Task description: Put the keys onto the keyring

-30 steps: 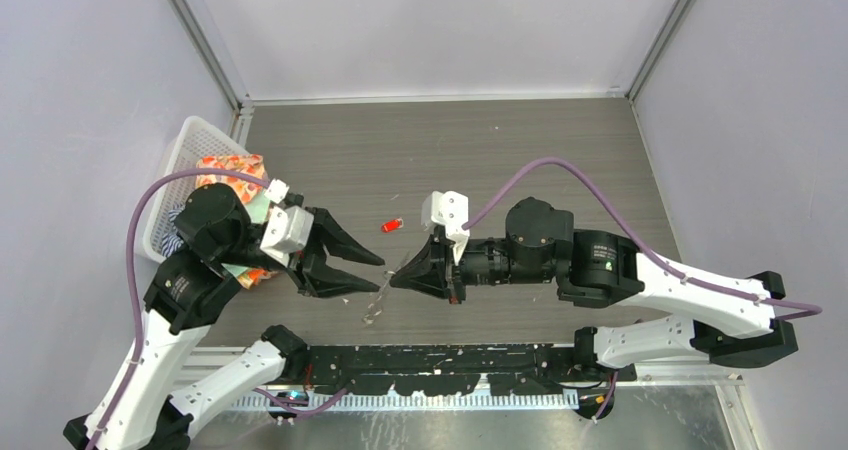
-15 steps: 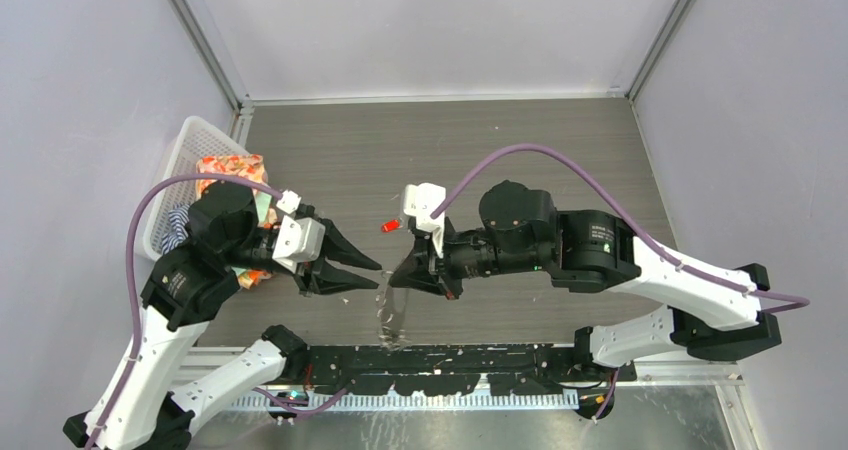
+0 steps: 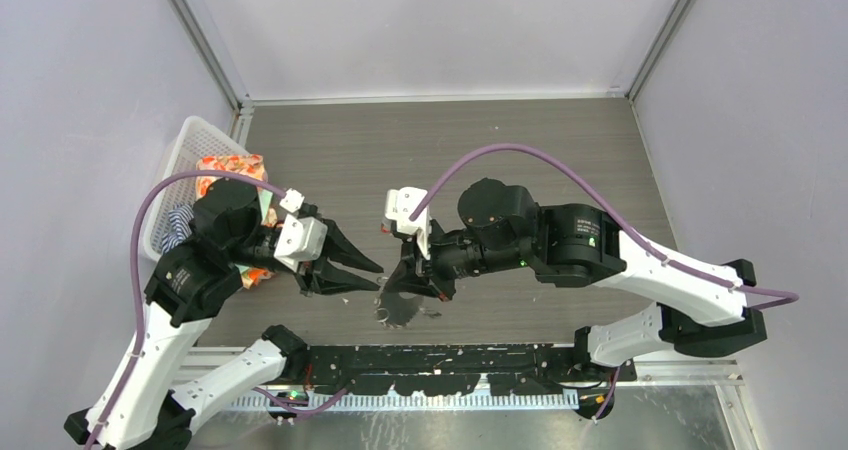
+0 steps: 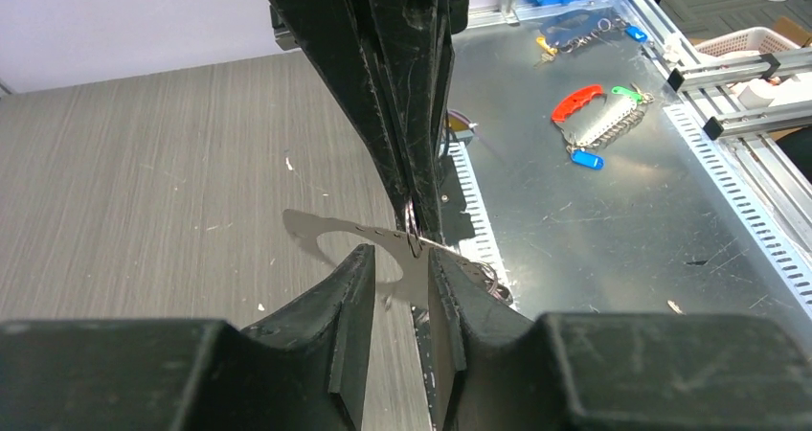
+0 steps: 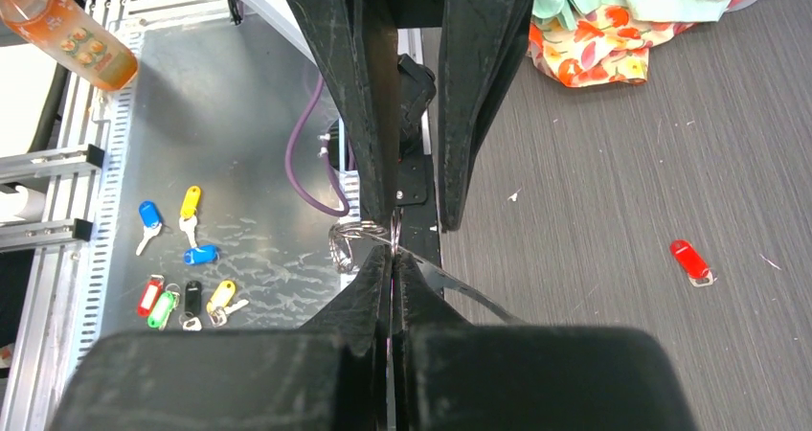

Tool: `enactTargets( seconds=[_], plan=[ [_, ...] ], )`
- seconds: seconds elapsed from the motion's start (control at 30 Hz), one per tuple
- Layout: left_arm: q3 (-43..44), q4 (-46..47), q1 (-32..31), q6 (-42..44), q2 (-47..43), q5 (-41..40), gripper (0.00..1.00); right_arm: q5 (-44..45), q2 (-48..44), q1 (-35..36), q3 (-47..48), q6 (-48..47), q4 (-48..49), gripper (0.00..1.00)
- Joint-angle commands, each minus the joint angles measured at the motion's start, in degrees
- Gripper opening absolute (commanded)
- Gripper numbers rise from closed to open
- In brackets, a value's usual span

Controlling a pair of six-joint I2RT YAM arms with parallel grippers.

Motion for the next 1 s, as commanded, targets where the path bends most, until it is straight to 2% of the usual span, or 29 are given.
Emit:
enactTargets(
  seconds=[0.0,0.13,0.3,0.4,0.43,0.5,0.53,0.63,0.7,0.83,0.97],
  plan=[
    [1.7,-0.2,-0.1,-0.4,0.7,1.6,0.29,-1.4,0.9,0.1,4.0,-0.6,0.5,0.01],
    [2.2,-0.3,-0.1,-0.8,1.1,2.1,0.24,-1.0,1.9,0.1,5.2,-0.7,-0.9,0.01],
    [2.5,-2.3,-0.1,2.0,0.9,1.7,0.01,-1.0,2.4,0.0,5.7,-0.7,-1.2,0.01],
    [3.4,-4.6,-0.1,4.6,1.0,1.6,0.0,-1.2,2.0,0.0,5.7,-0.9,-1.4,0.02],
    [3.9,-5.5,-0.1,5.7,1.1,1.9,0.0,-1.3,1.7,0.1,5.4,-0.9,-1.4,0.05],
    [5.0,-7.4,-0.2,8.7,1.3,3.1,0.0,-1.6,-0.3,0.1,3.8,-0.9,0.0,0.23],
    [5.4,-8.1,-0.1,10.1,1.2,3.6,0.0,-1.8,-1.1,0.1,2.4,-0.8,1.3,0.27],
    [5.6,-8.1,-0.1,14.5,0.0,5.2,0.0,-1.8,-7.0,0.0,-3.1,-0.8,6.5,0.5],
    [5.5,-6.6,-0.1,16.3,-1.0,6.3,0.0,-1.3,-11.4,0.1,-7.4,-0.5,11.3,0.6],
    [5.2,-1.2,-0.1,15.6,-2.2,9.7,0.0,-0.7,-18.3,0.1,-14.4,-0.2,18.4,0.65],
    [3.6,11.0,-0.1,6.2,-3.1,13.2,0.0,-1.1,-20.6,0.1,-17.5,-0.1,22.0,0.65]
  ],
)
